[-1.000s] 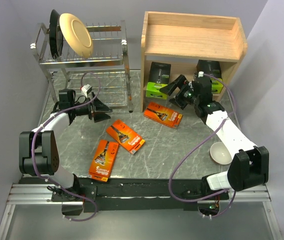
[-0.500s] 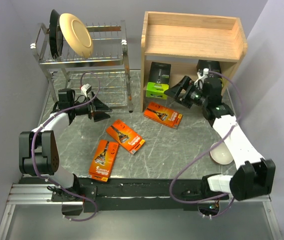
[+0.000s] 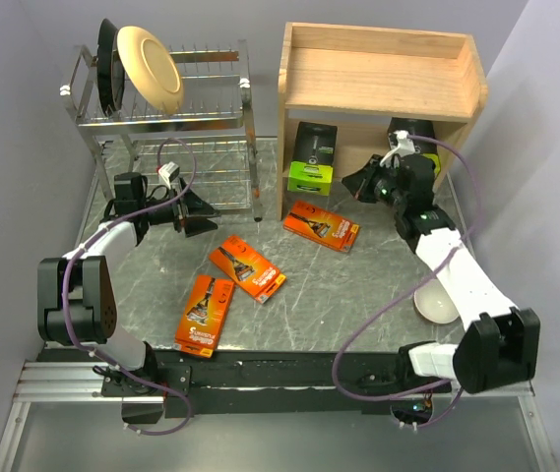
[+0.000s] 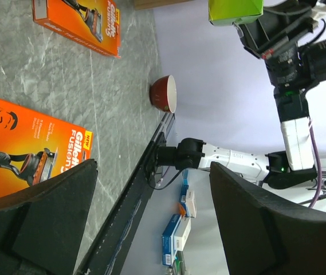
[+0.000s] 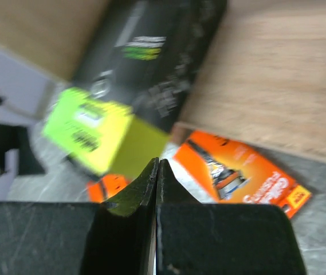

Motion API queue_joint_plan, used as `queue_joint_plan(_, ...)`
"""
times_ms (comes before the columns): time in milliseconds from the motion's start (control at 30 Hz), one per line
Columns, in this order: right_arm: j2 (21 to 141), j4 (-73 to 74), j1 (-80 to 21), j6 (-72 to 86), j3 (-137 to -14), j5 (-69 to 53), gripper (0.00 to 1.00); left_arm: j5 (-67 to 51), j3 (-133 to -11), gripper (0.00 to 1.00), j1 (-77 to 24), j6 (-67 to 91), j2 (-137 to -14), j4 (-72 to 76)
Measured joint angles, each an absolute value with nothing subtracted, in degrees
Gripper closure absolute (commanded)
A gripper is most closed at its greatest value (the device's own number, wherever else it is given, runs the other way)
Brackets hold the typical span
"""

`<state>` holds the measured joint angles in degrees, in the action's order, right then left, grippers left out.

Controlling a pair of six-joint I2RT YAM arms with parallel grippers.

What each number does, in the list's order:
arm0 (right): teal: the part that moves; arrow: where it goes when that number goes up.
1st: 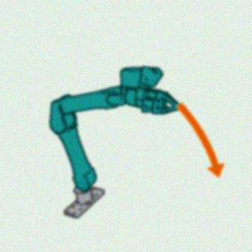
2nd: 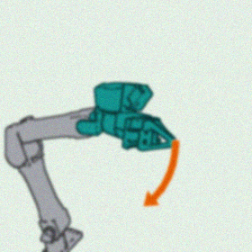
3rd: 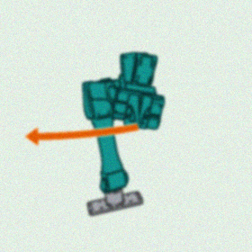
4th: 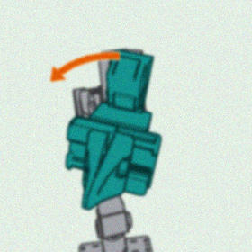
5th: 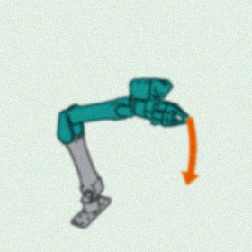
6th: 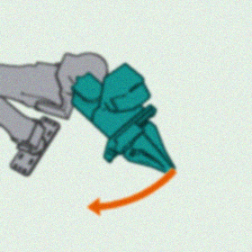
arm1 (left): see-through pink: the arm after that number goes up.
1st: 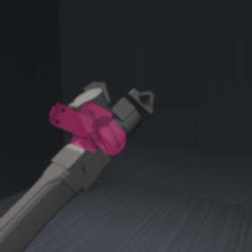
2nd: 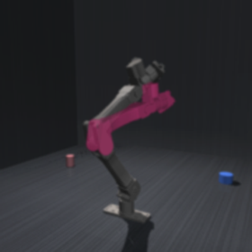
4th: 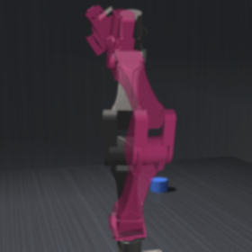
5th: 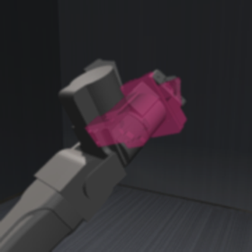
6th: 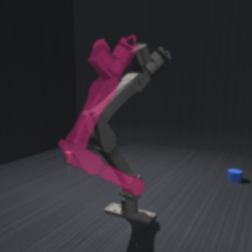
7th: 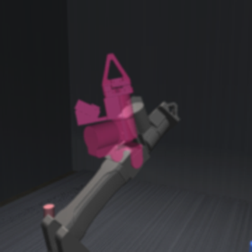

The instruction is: Place and organize the shaving razors onto the shelf

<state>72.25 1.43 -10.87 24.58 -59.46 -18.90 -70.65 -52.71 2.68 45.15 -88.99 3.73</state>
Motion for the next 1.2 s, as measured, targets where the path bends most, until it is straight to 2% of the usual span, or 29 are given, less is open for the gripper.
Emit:
queue_joint_plan(200,76.9,-3.4,-11.6,27.7,-59.4,-14.7,1.0,-70.6,-51.0,0.16,3.0,45.3,-88.9,4.1)
queue_joint_plan(567,83.5,-11.2,-12.6,43.9,-58.2,-11.8,1.0,-70.3,-47.7,0.16,5.5,44.8,-86.4,3.4)
queue_joint_plan(833,89.3,-12.5,-12.9,51.0,-63.1,-9.6,1.0,-70.0,-47.1,0.16,6.6,44.5,-86.2,2.7)
queue_joint_plan(933,90.1,-11.7,-13.0,52.0,-64.2,-9.3,0.95,-69.7,-47.1,0.16,6.9,44.2,-86.1,2.3)
queue_joint_plan(1200,94.8,-12.0,-13.4,54.8,-68.7,-8.2,0.94,-69.1,-46.8,0.16,7.6,43.6,-86.1,1.9)
